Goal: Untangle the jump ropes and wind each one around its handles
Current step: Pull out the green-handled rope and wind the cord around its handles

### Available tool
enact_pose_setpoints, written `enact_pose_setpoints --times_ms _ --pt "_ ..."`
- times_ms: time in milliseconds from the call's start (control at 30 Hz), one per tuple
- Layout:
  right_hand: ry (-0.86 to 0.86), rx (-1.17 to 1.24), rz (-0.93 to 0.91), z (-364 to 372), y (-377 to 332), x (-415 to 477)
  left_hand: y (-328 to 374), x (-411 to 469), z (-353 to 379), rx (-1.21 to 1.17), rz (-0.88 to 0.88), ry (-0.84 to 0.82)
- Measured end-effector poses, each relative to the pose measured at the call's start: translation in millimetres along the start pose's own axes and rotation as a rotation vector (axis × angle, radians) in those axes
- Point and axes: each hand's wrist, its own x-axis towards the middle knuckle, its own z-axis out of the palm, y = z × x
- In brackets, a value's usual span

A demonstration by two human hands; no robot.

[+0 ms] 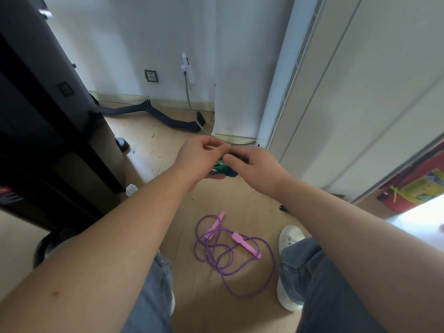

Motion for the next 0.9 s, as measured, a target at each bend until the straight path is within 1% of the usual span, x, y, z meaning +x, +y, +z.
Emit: enact_pose_setpoints --times_ms 100,200,267,333,467,600,700,767,900 --pt "0.113 0.092 0.026 -2.0 -2.4 -0.2 0.7 2.5 0.7 -0.110 -0.029 -0.035" --pt "0.216 0.162 0.077 -7.1 -4.3 2.7 3.9 2.9 1.7 -0.330 -0.079 -0.094" --pt "0.282 0.200 0.105 -11.1 -4.0 5.1 5.8 1.7 3.4 -0.407 -0.073 -0.134" --pt "0.314 0.208 0.116 -13.5 -2.9 6.4 3.5 1.0 6.8 -0.369 -0.049 -0.165" --pt "0.279 0.130 0.153 -11.0 -4.2 5.2 -2.3 1.6 9.3 -0.262 -0.040 -0.091" --pt "0.289 0.064 0.207 -14.5 -5.7 7.7 -3.8 -1.4 12.1 -0.162 0.064 -0.021" --pt "0.277 0.069 0.239 -18.4 -4.1 10.2 -5.8 -3.1 15.7 -0.064 0.170 0.025" --pt "0.239 0.092 0.263 -22.0 -2.2 11.0 -7.8 -2.9 16.6 -0.033 0.203 0.031" --pt "0.087 0.077 0.237 -30.4 5.2 10.3 -10.5 -2.6 17.4 0.001 0.222 0.016"
